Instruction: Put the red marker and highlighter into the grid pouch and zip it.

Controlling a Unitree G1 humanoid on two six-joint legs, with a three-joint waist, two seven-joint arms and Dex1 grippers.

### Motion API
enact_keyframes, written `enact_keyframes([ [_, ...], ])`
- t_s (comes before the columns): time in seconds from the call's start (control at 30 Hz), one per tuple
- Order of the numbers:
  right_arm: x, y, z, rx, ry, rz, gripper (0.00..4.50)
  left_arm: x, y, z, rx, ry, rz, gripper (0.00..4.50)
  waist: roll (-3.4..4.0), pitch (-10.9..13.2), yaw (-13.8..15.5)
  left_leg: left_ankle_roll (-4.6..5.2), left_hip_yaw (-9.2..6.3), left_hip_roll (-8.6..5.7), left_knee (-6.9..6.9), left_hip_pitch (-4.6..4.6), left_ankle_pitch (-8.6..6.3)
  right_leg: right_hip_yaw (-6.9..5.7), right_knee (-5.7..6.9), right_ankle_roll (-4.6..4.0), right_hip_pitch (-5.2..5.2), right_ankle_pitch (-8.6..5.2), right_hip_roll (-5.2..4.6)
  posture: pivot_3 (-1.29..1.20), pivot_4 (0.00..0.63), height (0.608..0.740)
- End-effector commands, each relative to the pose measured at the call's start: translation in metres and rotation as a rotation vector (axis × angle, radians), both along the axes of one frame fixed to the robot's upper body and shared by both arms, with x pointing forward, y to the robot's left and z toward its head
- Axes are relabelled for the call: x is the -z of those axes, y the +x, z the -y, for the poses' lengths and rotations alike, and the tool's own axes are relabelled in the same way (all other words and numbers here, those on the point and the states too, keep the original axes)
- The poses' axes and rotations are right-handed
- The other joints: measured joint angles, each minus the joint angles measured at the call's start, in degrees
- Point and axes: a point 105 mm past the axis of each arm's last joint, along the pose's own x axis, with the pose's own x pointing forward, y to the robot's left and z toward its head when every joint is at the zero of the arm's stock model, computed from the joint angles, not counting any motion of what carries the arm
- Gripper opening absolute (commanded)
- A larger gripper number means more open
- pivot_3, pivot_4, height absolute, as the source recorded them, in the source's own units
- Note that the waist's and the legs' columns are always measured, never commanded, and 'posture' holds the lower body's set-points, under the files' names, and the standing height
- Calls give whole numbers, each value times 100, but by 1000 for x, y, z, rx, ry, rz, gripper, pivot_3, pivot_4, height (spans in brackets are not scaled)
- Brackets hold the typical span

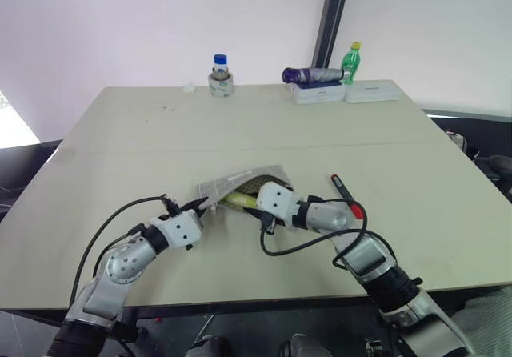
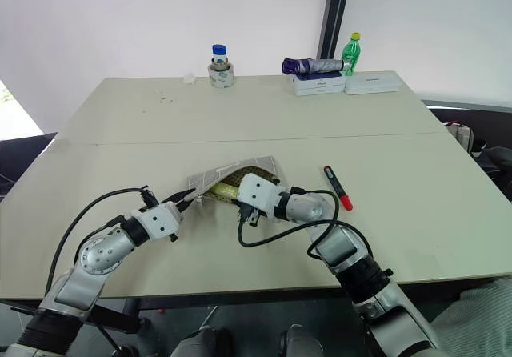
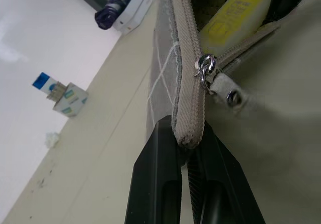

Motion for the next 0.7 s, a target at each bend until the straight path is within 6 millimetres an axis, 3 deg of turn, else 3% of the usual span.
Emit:
enact_keyframes([
  [0.03, -9, 1, -3, -42, -50, 107, 909, -20, -1, 0, 34, -16, 62, 0, 0, 0, -1, 0, 0, 0, 0, 0, 0, 0, 0, 0, 0, 0, 0, 0, 150, 740],
  [0.23, -9, 9, 6, -15, -78, 124, 909, -24, 2, -11, 4, -6, 73, 0, 0, 0, 3, -27, 2, -1, 0, 0, 16, 0, 0, 0, 0, 0, 2, 0, 150, 740],
  [0.37, -9, 8, 3, 1, -9, 20, 909, -24, 2, -6, 23, -6, 79, 0, 0, 0, 2, -28, 2, -1, 0, 0, 17, 0, 0, 0, 1, 0, 2, 0, 150, 740],
  [0.6, -12, 8, 5, -8, -69, 125, 4323, -23, 1, -3, 21, -17, 76, 0, 0, 0, 4, -27, 2, -1, 1, 0, 17, 0, 1, 0, 1, 0, 4, 0, 150, 740],
  [0.7, -11, 0, 9, -55, -67, 96, 4472, -22, 2, -7, 4, -19, 72, 0, 0, 0, 8, -27, 2, -1, 1, 0, 17, 0, 0, 0, 1, 0, 3, 0, 150, 740],
])
